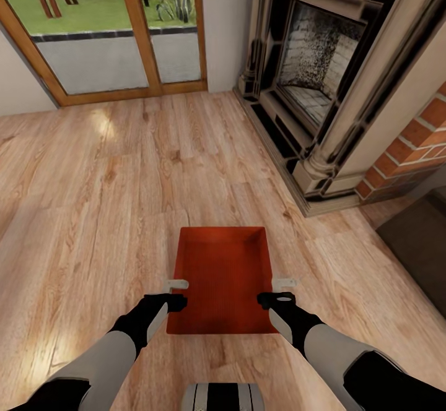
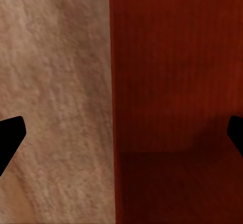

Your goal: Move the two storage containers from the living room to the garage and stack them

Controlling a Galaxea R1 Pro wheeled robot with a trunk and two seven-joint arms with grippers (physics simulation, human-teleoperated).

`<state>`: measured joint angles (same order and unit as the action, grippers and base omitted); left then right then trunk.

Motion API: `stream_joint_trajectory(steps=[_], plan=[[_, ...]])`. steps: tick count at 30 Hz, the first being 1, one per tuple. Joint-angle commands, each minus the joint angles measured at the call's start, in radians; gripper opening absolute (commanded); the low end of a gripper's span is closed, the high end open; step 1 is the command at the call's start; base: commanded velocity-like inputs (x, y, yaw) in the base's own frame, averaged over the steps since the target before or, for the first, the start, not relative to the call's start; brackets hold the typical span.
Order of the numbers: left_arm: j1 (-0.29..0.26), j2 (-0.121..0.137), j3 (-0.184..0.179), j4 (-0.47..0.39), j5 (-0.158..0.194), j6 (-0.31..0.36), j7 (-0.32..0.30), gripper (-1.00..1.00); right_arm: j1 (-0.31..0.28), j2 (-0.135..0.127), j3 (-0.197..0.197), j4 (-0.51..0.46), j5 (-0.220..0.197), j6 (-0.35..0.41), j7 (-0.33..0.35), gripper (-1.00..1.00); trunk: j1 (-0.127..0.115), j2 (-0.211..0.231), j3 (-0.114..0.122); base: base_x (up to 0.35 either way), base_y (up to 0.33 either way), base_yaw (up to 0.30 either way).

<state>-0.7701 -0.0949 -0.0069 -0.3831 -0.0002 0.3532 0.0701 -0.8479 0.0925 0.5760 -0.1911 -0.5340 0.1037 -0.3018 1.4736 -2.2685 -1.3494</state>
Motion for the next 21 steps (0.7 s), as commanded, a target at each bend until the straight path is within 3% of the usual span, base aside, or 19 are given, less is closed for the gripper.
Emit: stream_joint_trajectory(steps=[1,11,21], plan=[[0.000,0.000,-0.001,-0.002,0.000,0.006,0.003,1.00,0.000,0.000,0.008,-0.002,-0.004,0.007,-0.007,1.00,0.004,-0.007,-0.004,0.000,0.000,0.000],[0.000,0.000,-0.001,-0.002,0.001,0.006,0.003,1.00,0.000,-0.001,0.008,-0.002,-0.004,0.007,-0.007,1.00,0.042,-0.077,-0.035,0.000,0.000,0.000],[0.000,0.000,-0.001,-0.002,0.001,0.006,0.003,1.00,0.000,-0.002,0.008,-0.002,-0.004,0.006,-0.007,1.00,0.042,-0.077,-0.035,0.000,0.000,0.000]])
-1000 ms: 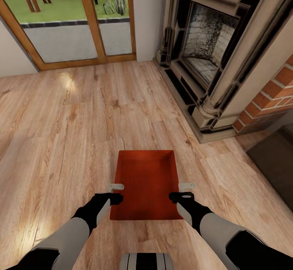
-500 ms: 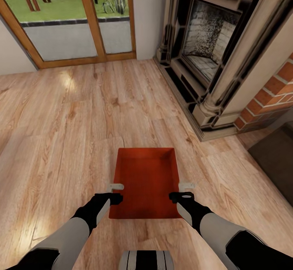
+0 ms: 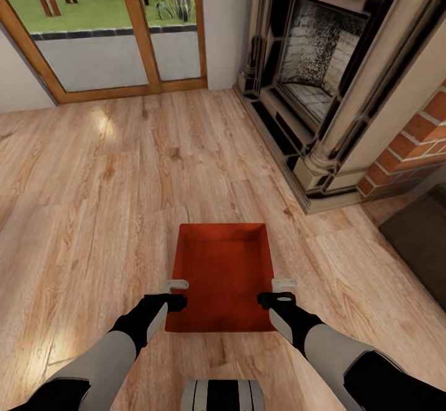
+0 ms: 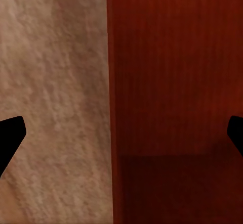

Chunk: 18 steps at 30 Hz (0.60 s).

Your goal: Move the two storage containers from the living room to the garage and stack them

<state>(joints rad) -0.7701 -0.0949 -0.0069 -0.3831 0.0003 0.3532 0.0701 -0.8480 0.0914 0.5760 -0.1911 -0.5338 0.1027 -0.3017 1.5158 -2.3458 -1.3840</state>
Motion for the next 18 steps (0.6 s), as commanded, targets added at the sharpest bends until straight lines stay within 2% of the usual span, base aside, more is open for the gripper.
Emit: stream_joint_trajectory(steps=[1,14,18], plan=[[0.000,0.000,-0.001,-0.002,0.000,0.006,0.003,1.00,0.000,-0.001,0.008,-0.002,-0.005,0.007,-0.007,1.00,0.000,0.000,-0.001,0.000,0.000,0.000],[0.000,0.001,0.002,-0.002,0.002,0.006,0.003,1.00,0.000,-0.002,0.008,-0.002,-0.006,0.003,-0.007,1.00,0.000,0.000,-0.001,0.000,0.000,0.000],[0.000,0.001,0.002,-0.002,0.003,0.006,0.003,1.00,0.000,-0.014,0.007,-0.002,-0.007,0.002,-0.003,1.00,0.000,0.000,-0.001,0.000,0.000,0.000]])
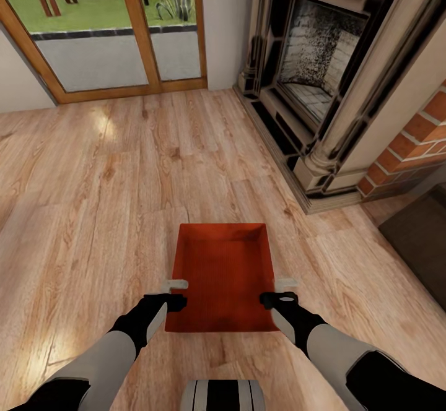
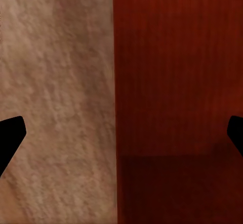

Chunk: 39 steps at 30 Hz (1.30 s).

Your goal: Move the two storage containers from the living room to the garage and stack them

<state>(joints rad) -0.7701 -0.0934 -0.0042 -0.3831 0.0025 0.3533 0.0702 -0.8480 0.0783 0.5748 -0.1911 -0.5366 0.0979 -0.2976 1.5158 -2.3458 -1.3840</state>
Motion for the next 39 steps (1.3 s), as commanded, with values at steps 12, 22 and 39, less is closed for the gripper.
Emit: stream_joint_trajectory(steps=[12,22,39], plan=[[0.000,-0.002,0.000,-0.006,0.004,0.006,0.003,1.00,0.000,-0.016,0.008,-0.002,-0.008,0.006,-0.002,1.00,0.000,0.000,-0.001,0.000,0.000,0.000],[0.000,-0.003,0.001,-0.007,0.008,0.006,0.003,1.00,0.000,-0.011,0.008,-0.002,-0.005,0.008,-0.002,1.00,0.000,0.000,-0.001,0.000,0.000,0.000],[0.000,-0.002,0.007,-0.007,0.010,0.003,0.003,1.00,0.000,-0.003,0.009,-0.002,-0.003,0.017,0.002,1.00,0.000,0.000,-0.001,0.000,0.000,0.000]])
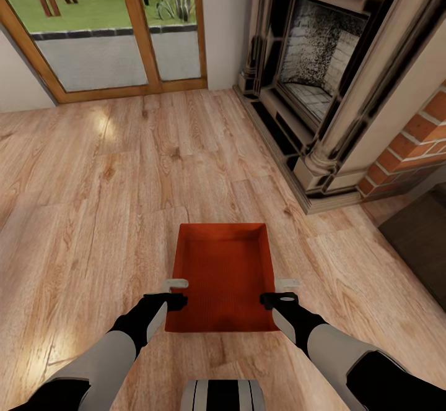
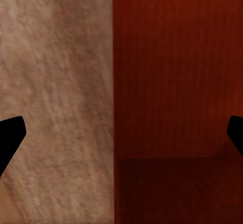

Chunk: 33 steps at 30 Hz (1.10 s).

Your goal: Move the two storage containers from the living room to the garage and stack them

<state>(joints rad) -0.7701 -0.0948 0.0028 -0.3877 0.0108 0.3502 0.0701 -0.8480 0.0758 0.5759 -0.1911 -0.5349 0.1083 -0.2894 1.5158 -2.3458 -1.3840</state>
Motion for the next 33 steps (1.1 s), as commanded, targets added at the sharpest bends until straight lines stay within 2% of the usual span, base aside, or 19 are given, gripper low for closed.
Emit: stream_joint_trajectory(steps=[1,15,22,33], plan=[[0.000,0.000,0.000,-0.002,0.001,0.006,0.003,1.00,0.000,-0.001,0.008,-0.002,-0.005,0.007,-0.007,1.00,0.000,0.000,-0.001,0.000,0.000,0.000],[0.000,0.001,0.000,-0.002,0.001,0.005,0.005,1.00,0.000,-0.001,0.007,-0.002,-0.005,0.037,-0.007,1.00,0.000,0.000,-0.001,0.000,0.000,0.000],[0.000,0.001,0.000,0.006,0.004,-0.051,0.005,1.00,0.000,-0.001,0.008,-0.002,-0.005,0.036,-0.007,1.00,0.000,0.000,-0.001,0.000,0.000,0.000],[0.000,0.004,0.000,0.015,0.012,-0.046,0.005,1.00,0.000,-0.001,0.007,-0.002,-0.005,0.036,-0.007,1.00,0.000,0.000,-0.001,0.000,0.000,0.000]])
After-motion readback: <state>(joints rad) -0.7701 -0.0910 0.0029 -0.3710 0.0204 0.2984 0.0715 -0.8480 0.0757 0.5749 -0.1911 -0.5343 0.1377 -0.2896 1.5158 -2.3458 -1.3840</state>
